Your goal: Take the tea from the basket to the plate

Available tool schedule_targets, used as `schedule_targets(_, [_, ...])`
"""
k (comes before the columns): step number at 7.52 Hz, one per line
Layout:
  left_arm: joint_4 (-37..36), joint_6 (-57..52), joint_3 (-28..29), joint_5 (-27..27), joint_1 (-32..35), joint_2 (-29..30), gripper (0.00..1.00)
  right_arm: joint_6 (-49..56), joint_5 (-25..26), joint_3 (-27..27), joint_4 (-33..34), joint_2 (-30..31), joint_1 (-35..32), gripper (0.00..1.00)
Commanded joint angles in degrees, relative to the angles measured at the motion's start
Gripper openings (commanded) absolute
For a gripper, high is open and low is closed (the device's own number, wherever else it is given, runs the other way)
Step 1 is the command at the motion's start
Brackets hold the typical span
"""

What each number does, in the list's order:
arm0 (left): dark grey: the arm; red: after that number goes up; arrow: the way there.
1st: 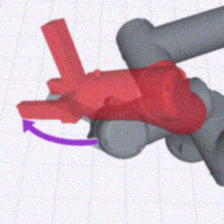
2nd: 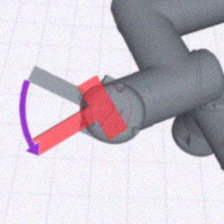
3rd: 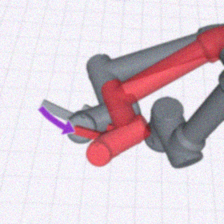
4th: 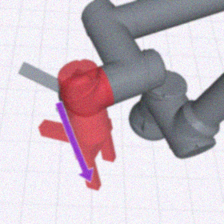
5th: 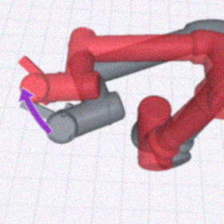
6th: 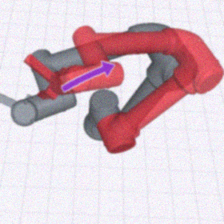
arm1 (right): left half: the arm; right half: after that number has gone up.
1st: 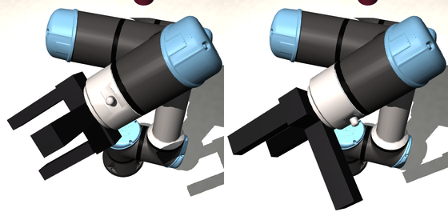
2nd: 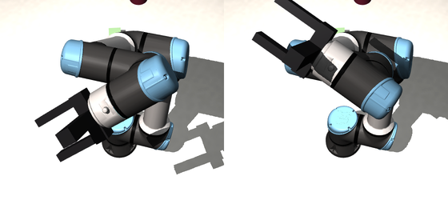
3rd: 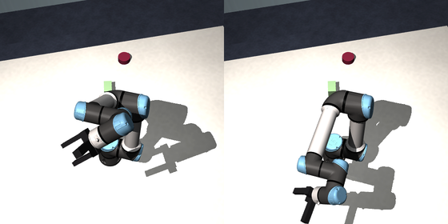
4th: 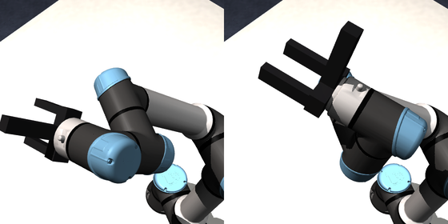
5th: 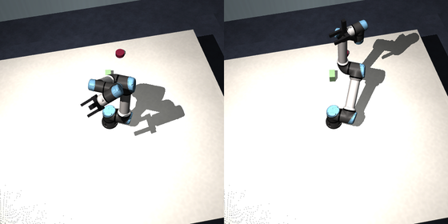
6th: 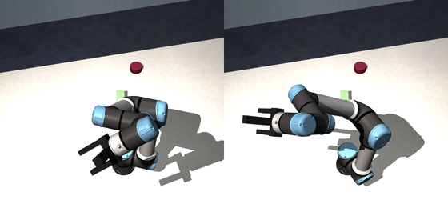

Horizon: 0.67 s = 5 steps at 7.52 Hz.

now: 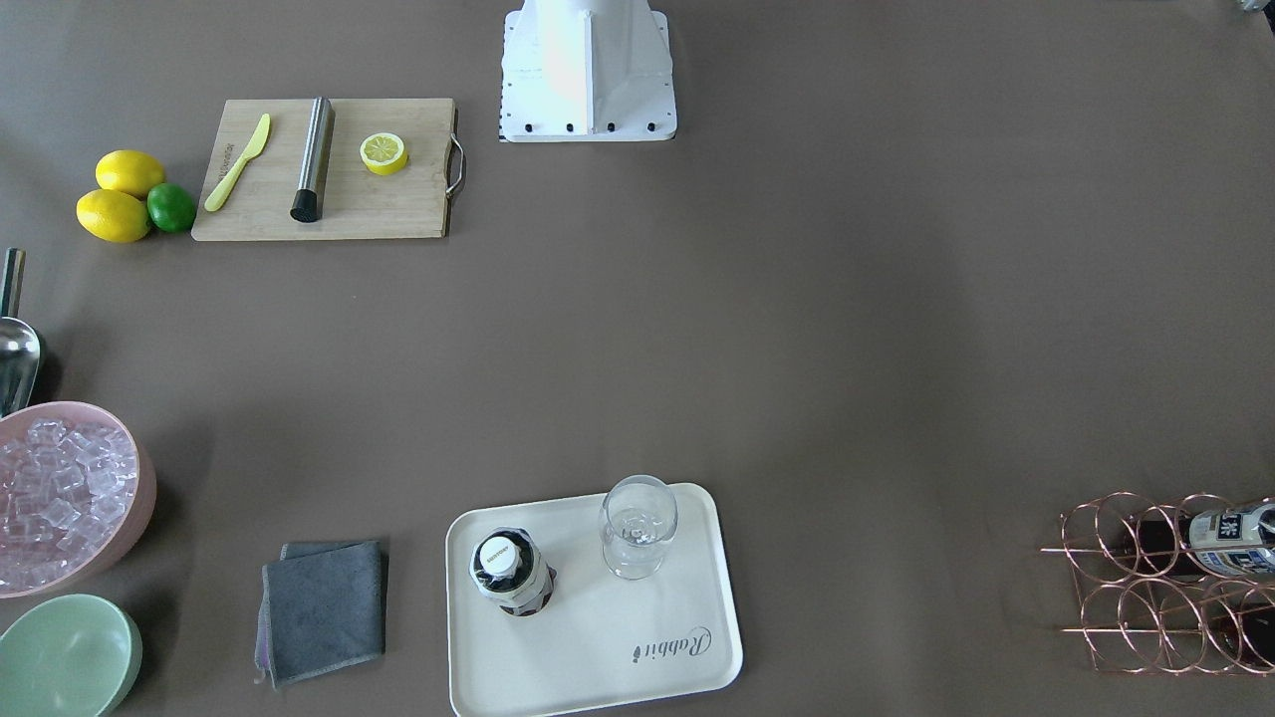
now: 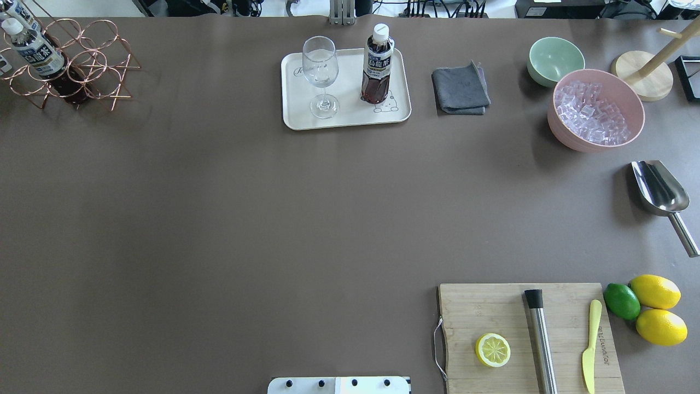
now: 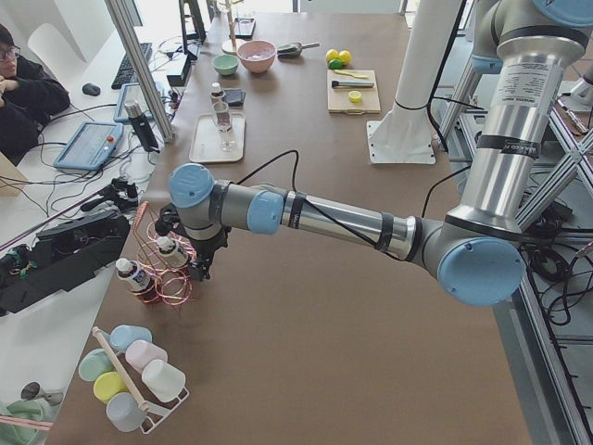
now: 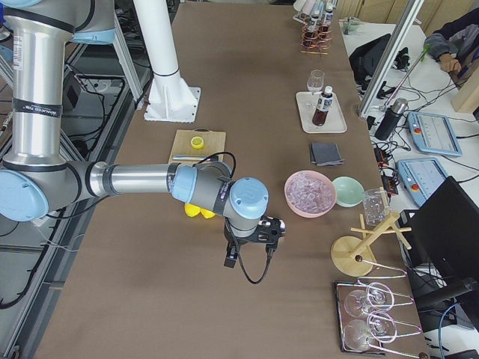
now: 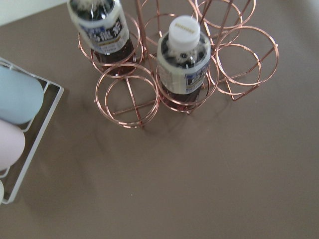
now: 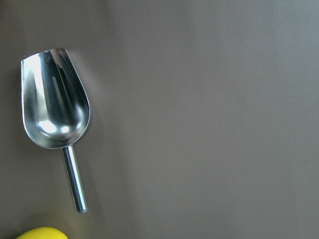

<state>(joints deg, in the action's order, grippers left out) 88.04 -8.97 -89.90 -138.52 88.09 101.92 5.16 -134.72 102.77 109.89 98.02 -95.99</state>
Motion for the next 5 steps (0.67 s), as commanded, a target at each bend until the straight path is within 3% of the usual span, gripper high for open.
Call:
schedule_targets(1, [-2.7,1.1,3.1,-1.1,0.1,-3.1,0.98,-0.1,0.3,-0.5,-1.2,-0.6,2.5,1.00])
schedule_targets(3, [-3.0,9.8,5.4,-1.1,-0.2,-3.4,0.98,-0.1,0.2,-0.4,-1.3,-0.6,2.6,1.00])
schedule_targets(5, [-4.4,13.5,2.6,-0.7,-0.1,-5.2,0.98,-0.2,0.2,-0.6,-1.3,-0.8,4.8,1.00])
